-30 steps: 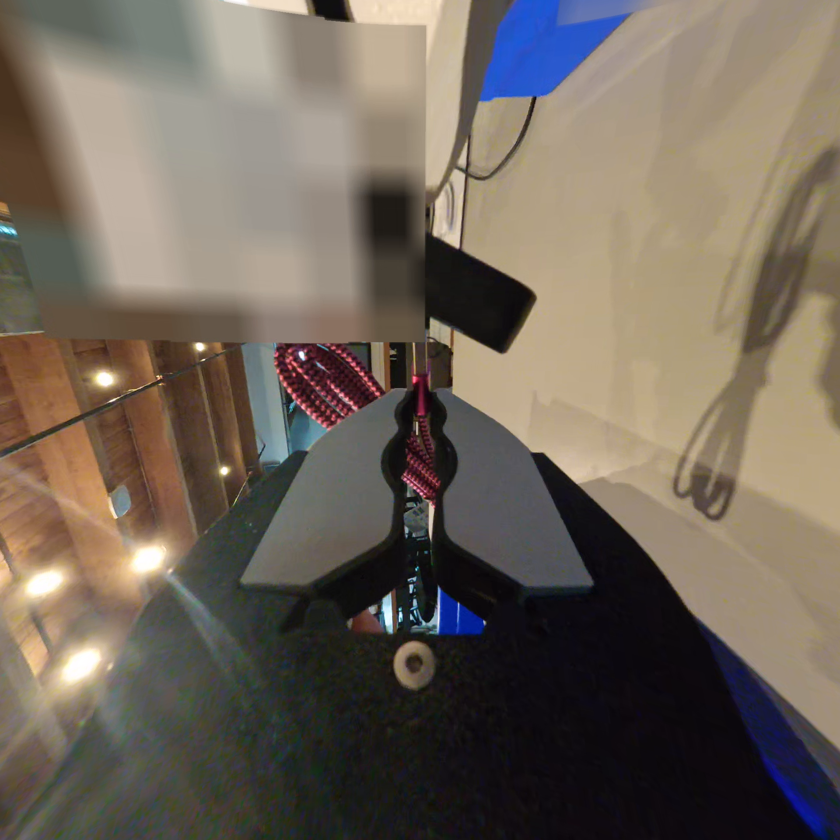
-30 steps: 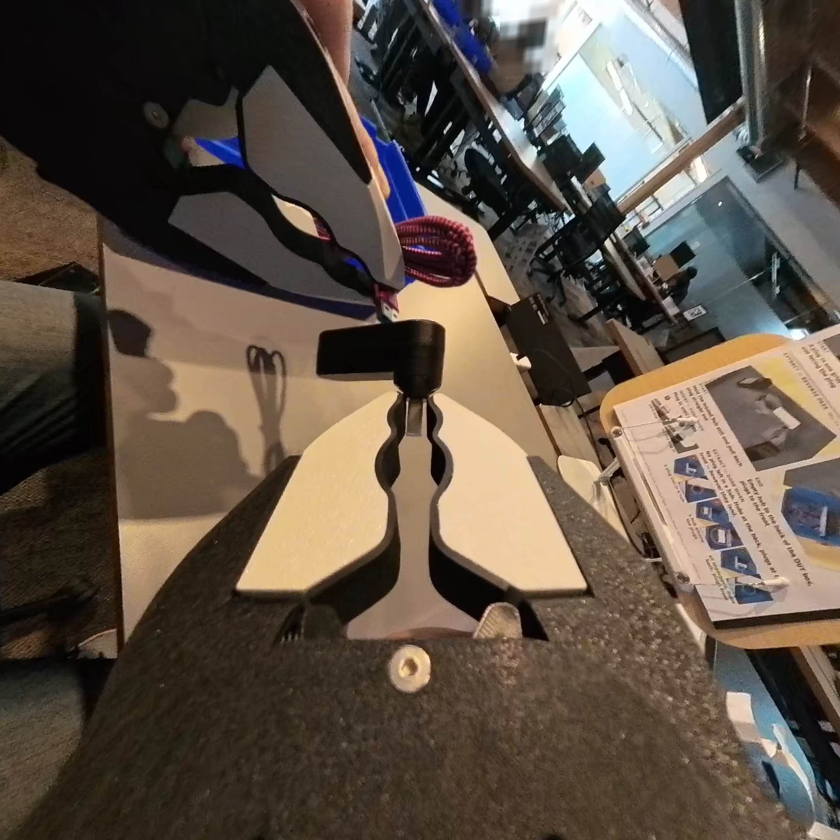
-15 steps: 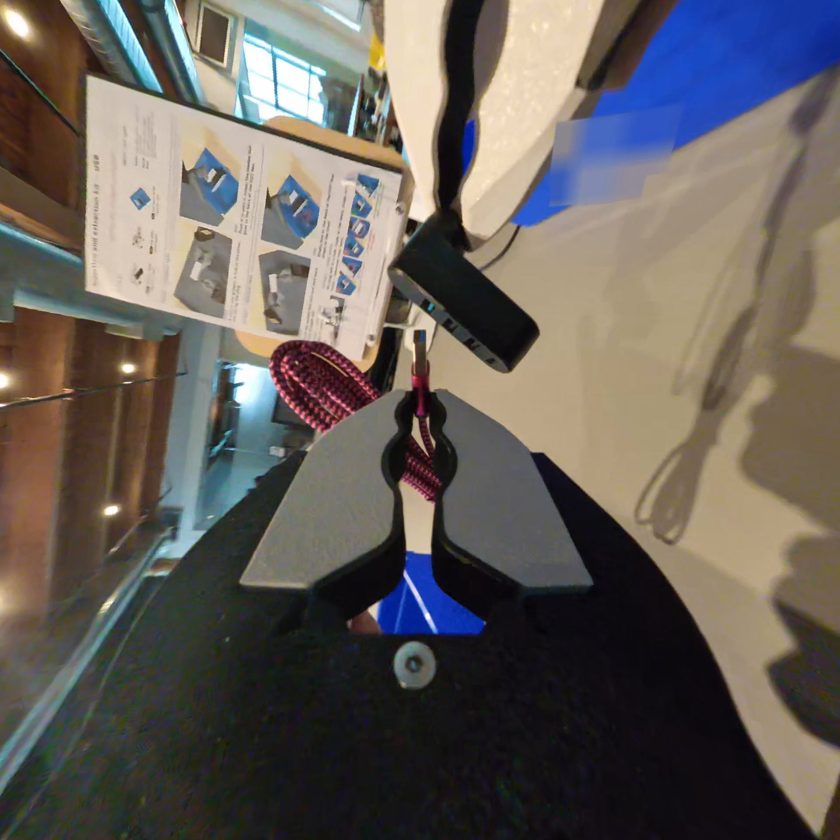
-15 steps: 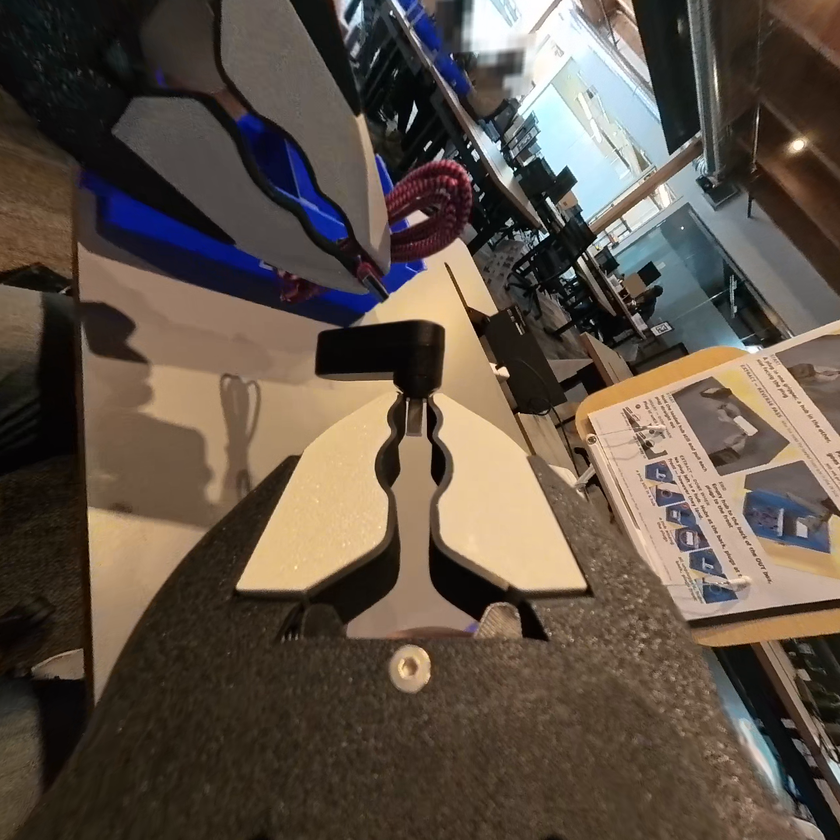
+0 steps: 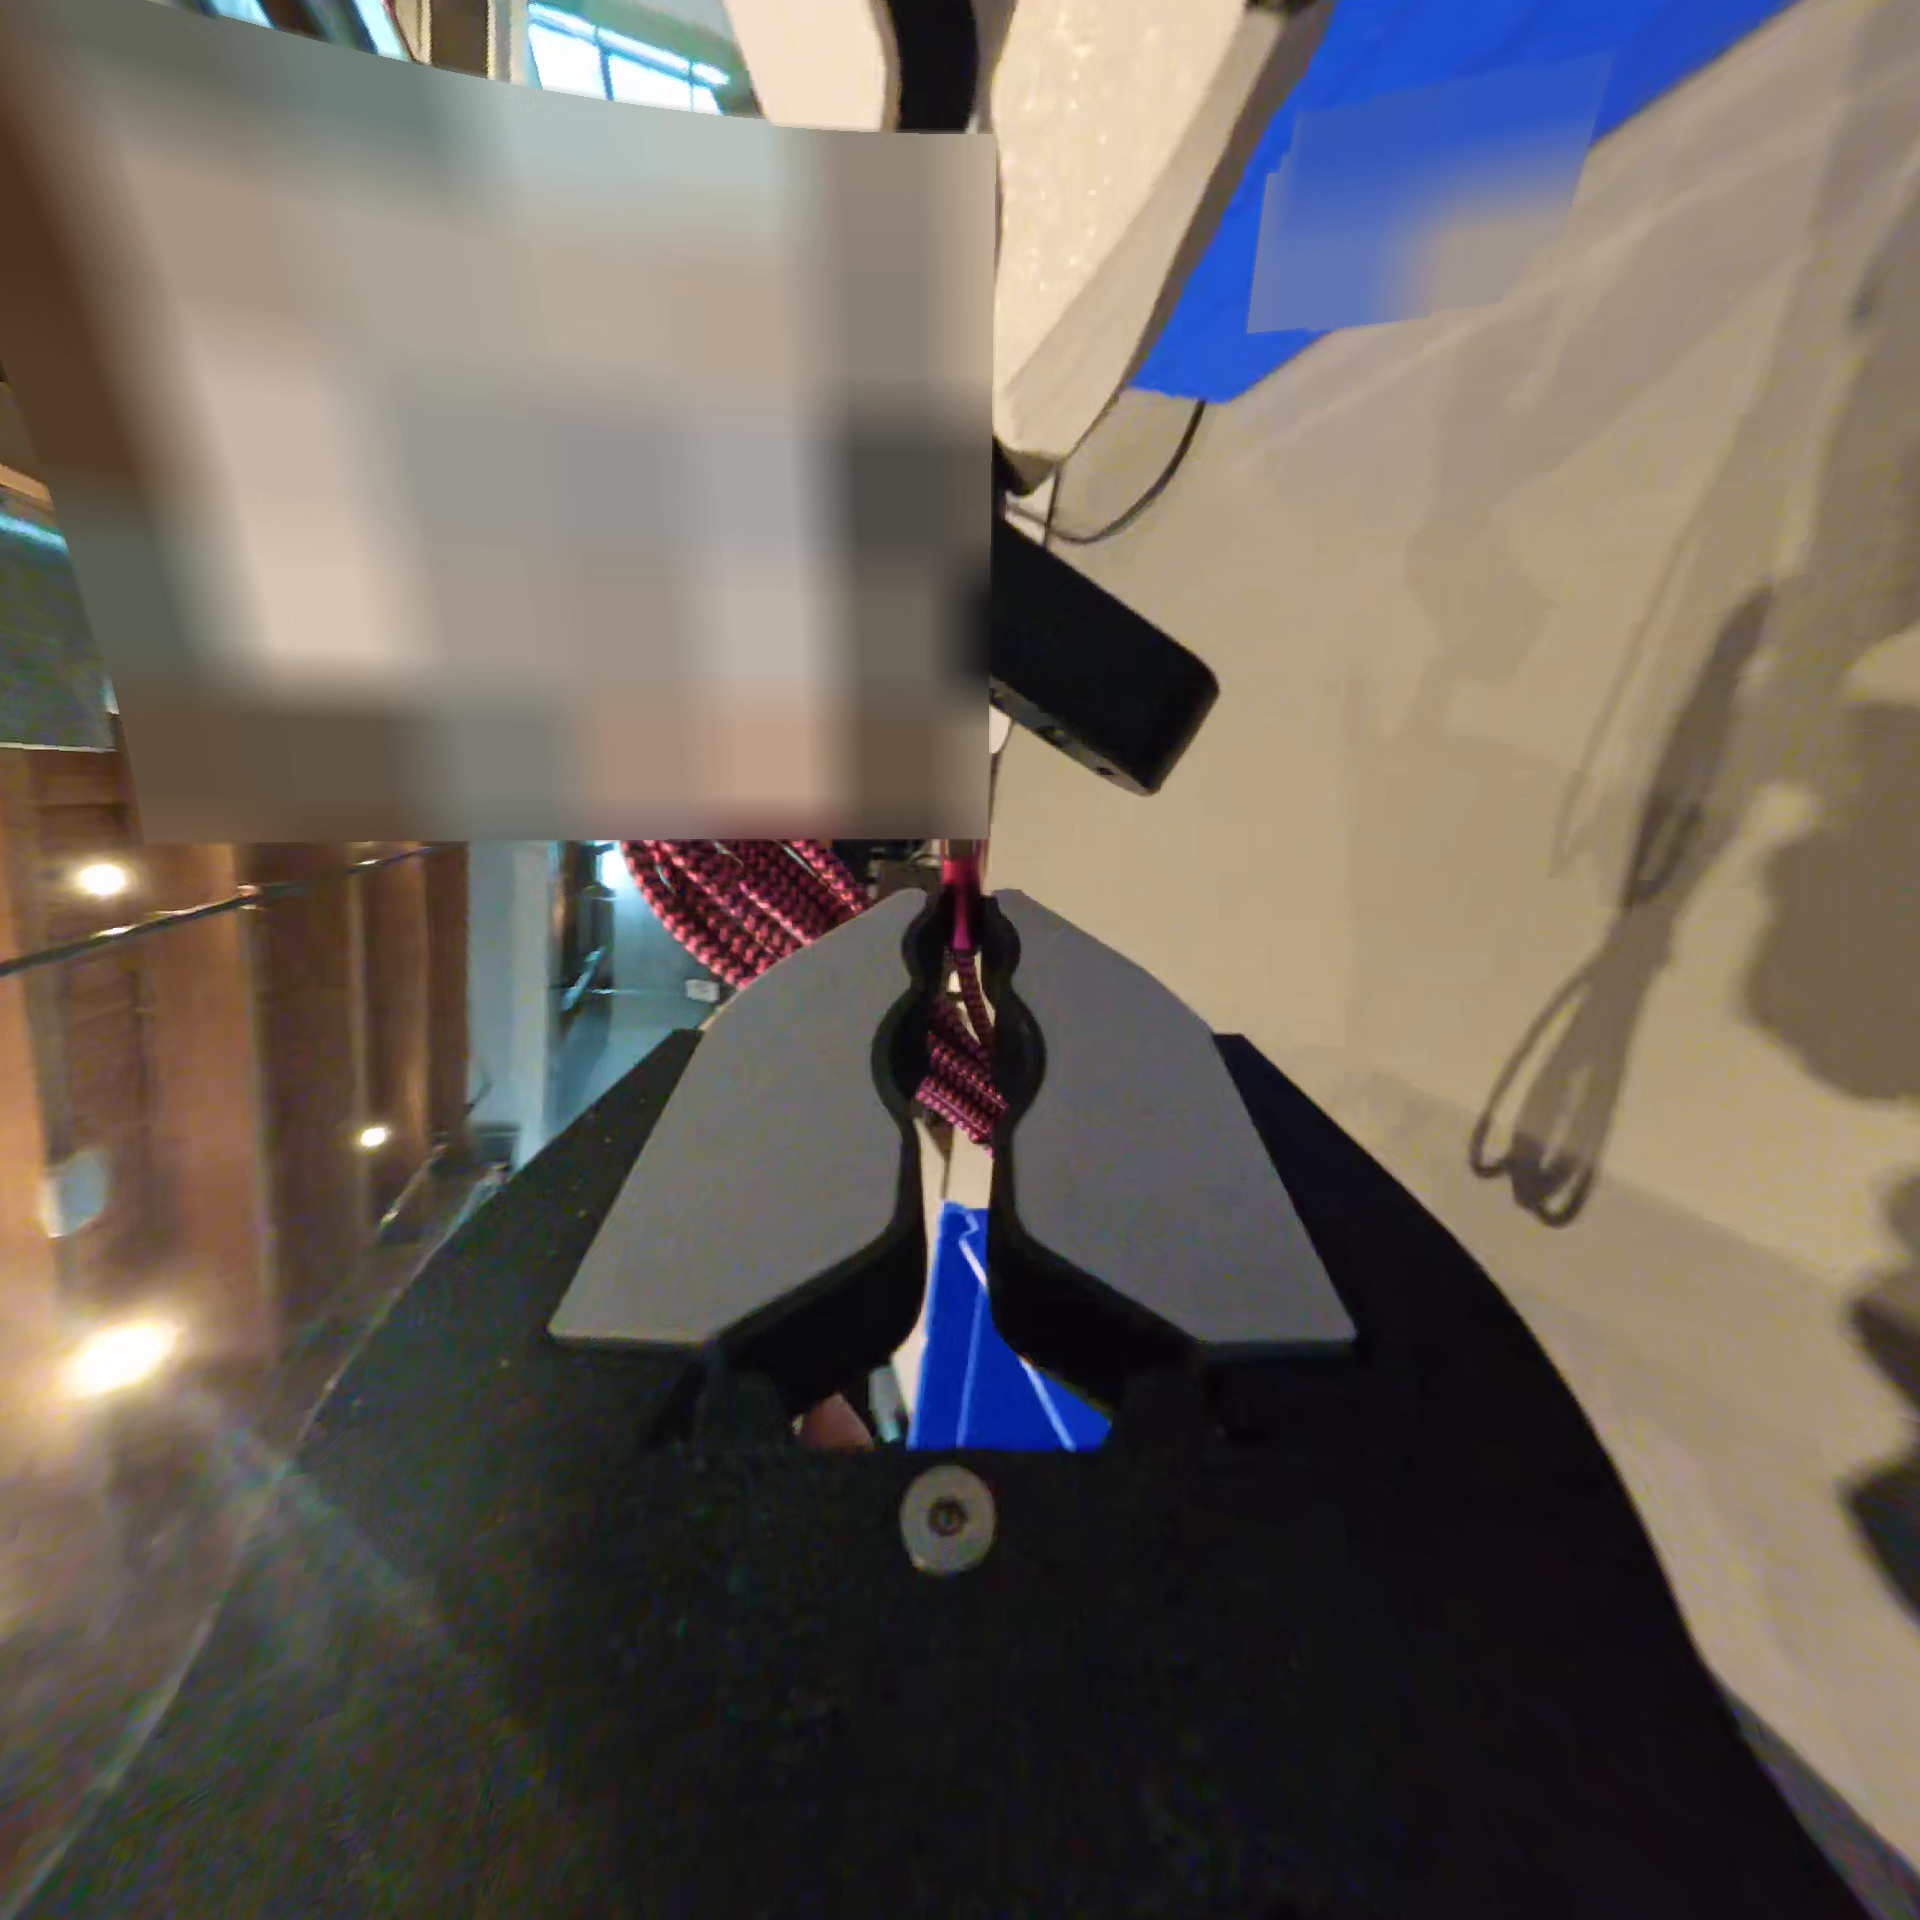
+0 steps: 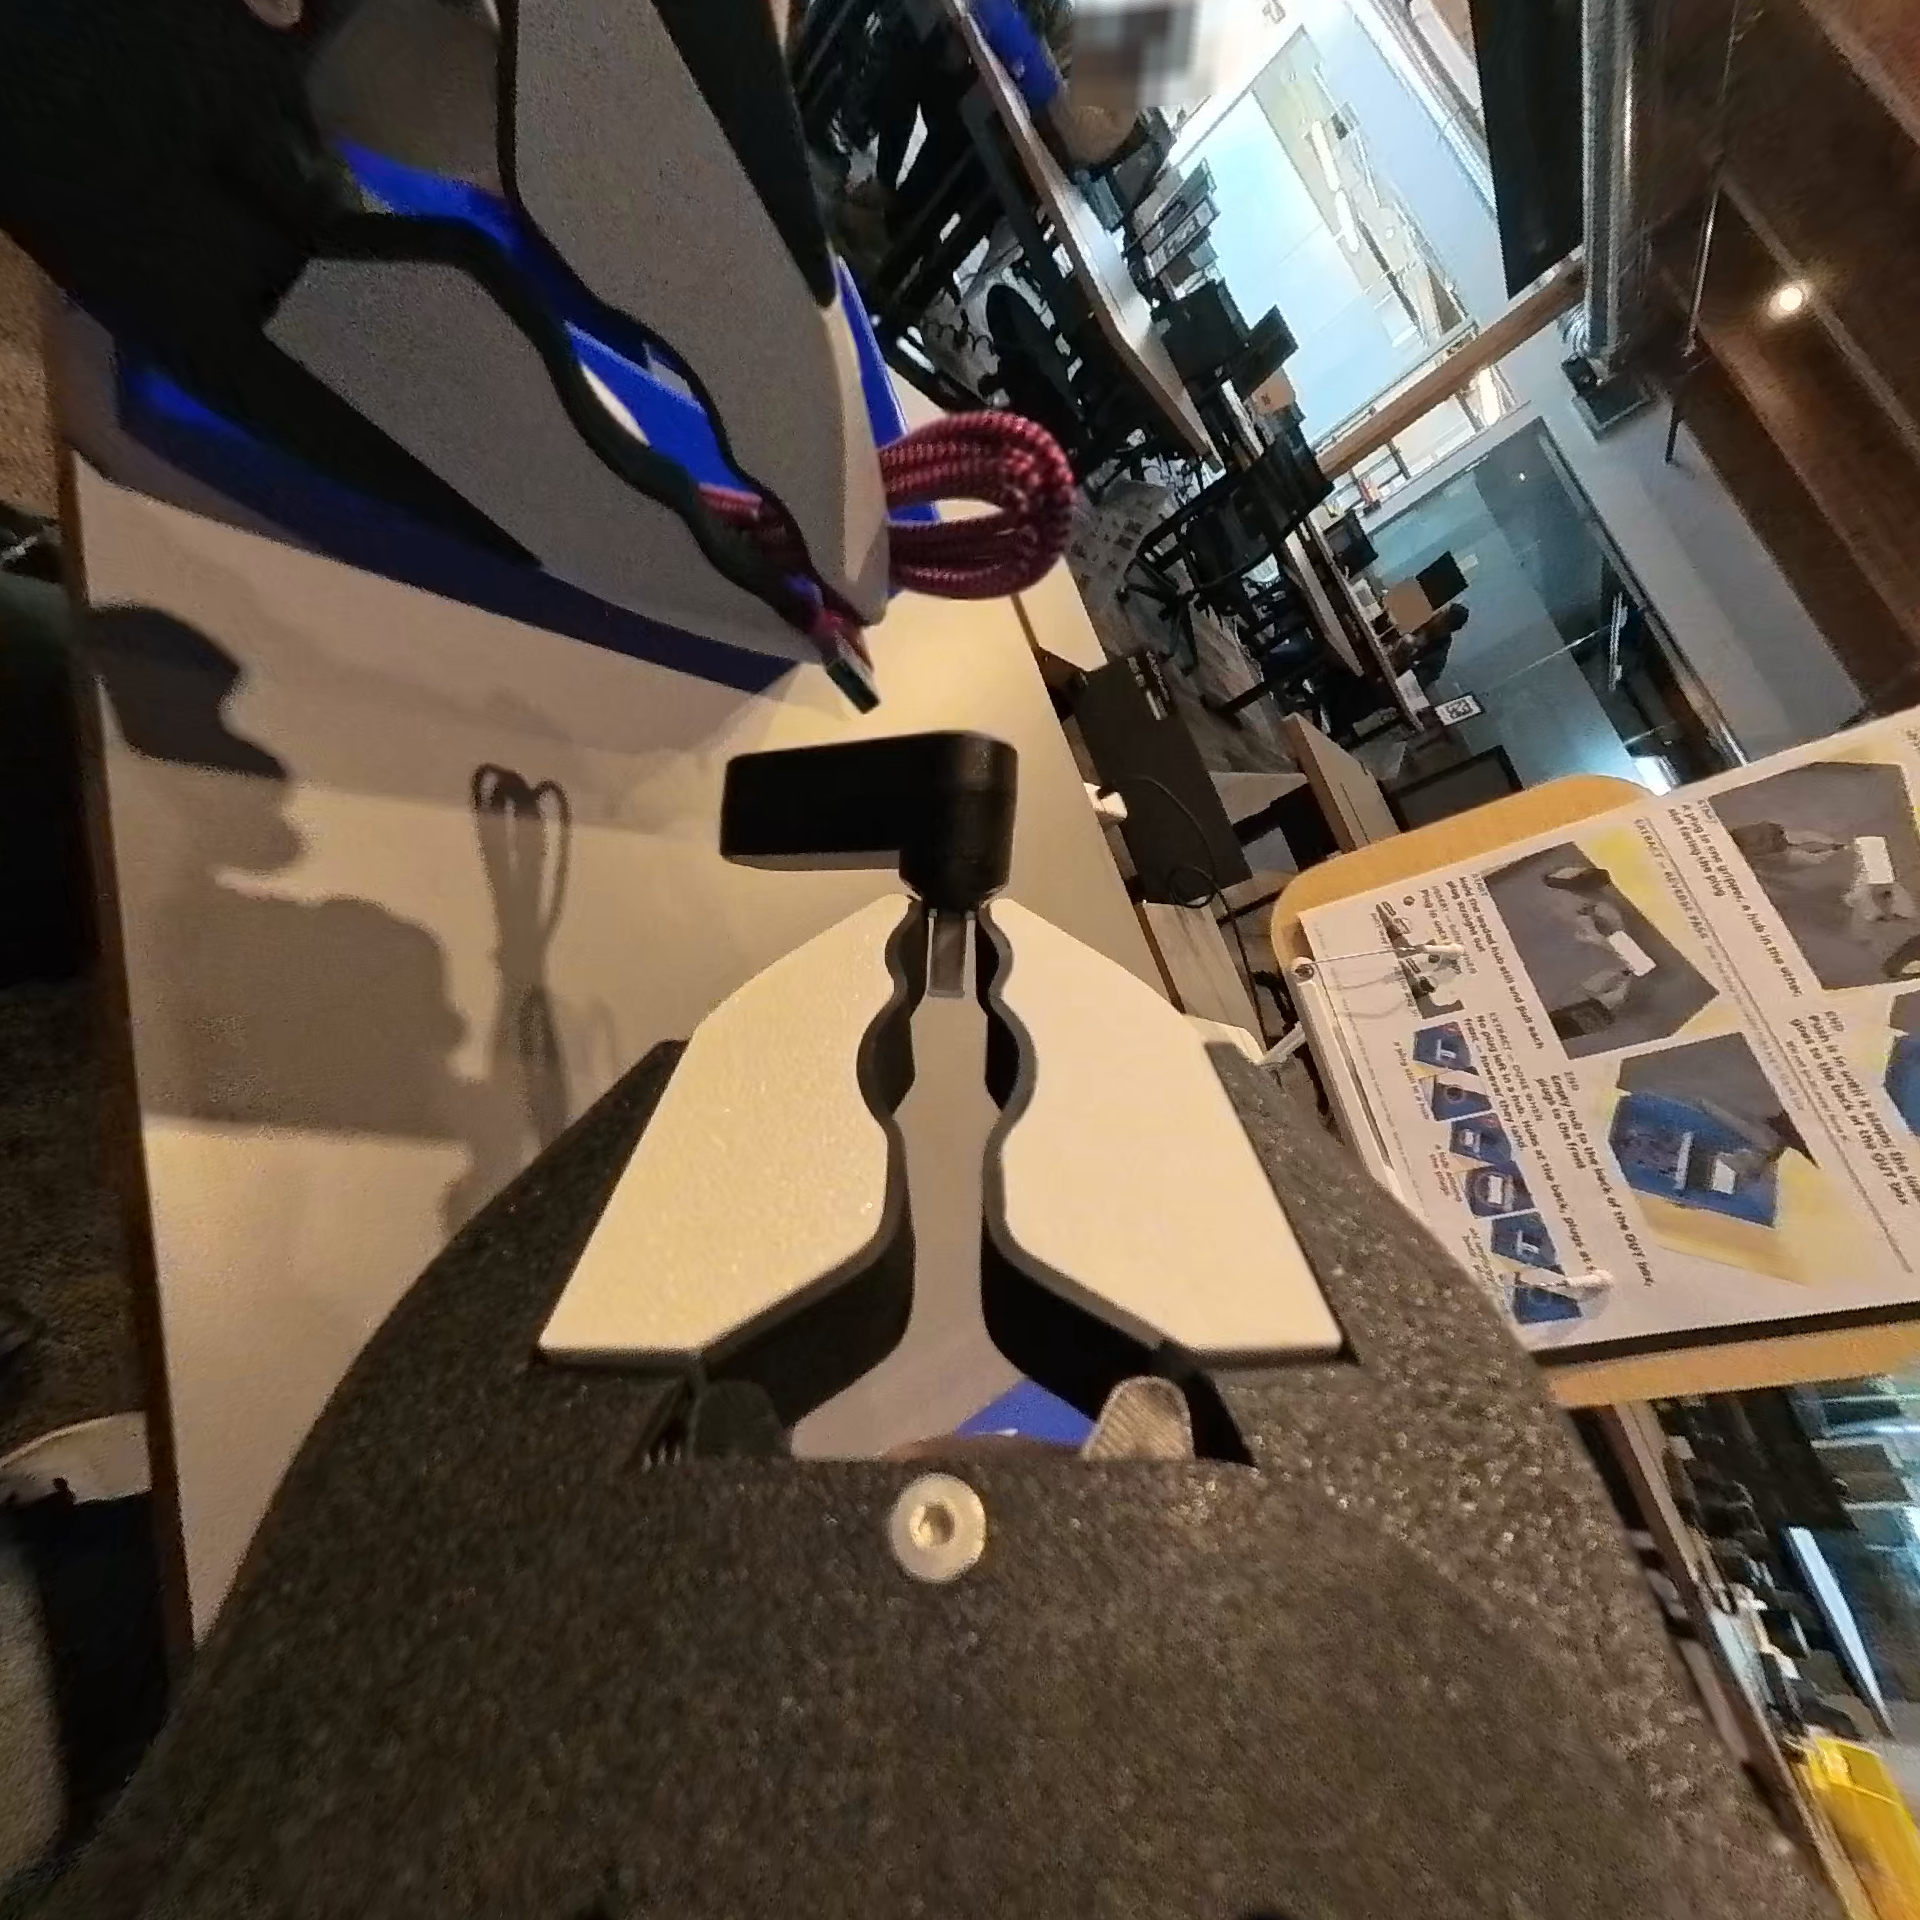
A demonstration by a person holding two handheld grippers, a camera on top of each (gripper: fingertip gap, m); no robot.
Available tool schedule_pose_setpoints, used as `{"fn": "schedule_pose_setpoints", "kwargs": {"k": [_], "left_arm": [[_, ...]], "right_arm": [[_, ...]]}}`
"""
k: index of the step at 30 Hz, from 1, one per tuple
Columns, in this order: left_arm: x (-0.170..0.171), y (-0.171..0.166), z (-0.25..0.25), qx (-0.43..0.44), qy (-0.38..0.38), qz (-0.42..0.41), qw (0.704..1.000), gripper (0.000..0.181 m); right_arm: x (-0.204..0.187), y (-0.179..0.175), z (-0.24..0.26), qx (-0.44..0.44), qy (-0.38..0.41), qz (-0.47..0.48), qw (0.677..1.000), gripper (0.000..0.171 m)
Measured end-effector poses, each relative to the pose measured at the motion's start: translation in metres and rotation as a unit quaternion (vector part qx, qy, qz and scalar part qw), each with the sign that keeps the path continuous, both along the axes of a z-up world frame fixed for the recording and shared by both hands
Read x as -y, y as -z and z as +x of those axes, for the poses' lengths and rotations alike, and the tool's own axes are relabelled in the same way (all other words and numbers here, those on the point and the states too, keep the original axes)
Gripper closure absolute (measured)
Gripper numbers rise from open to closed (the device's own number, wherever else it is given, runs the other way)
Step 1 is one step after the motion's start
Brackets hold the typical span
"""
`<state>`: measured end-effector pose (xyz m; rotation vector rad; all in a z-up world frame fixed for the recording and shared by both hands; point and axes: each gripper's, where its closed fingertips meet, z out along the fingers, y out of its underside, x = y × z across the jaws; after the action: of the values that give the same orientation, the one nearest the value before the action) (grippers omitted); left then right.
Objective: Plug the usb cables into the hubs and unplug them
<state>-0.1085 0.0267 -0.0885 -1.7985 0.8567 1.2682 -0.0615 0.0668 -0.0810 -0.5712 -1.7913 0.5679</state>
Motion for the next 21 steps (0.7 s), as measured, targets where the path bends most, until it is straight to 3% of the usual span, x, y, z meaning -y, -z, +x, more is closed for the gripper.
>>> {"fn": "schedule_pose_setpoints", "kwargs": {"k": [8, 21], "left_arm": [[-0.001, 0.001, 0.003, -0.042, -0.016, -0.012, 0.999, 0.176], [0.000, 0.012, -0.001, 0.025, -0.005, -0.030, 0.999, 0.176]], "right_arm": [[0.005, 0.000, 0.001, 0.001, 0.002, 0.019, 1.000, 0.163], [0.004, 0.003, 0.000, 0.005, 0.005, 0.025, 1.000, 0.163]]}}
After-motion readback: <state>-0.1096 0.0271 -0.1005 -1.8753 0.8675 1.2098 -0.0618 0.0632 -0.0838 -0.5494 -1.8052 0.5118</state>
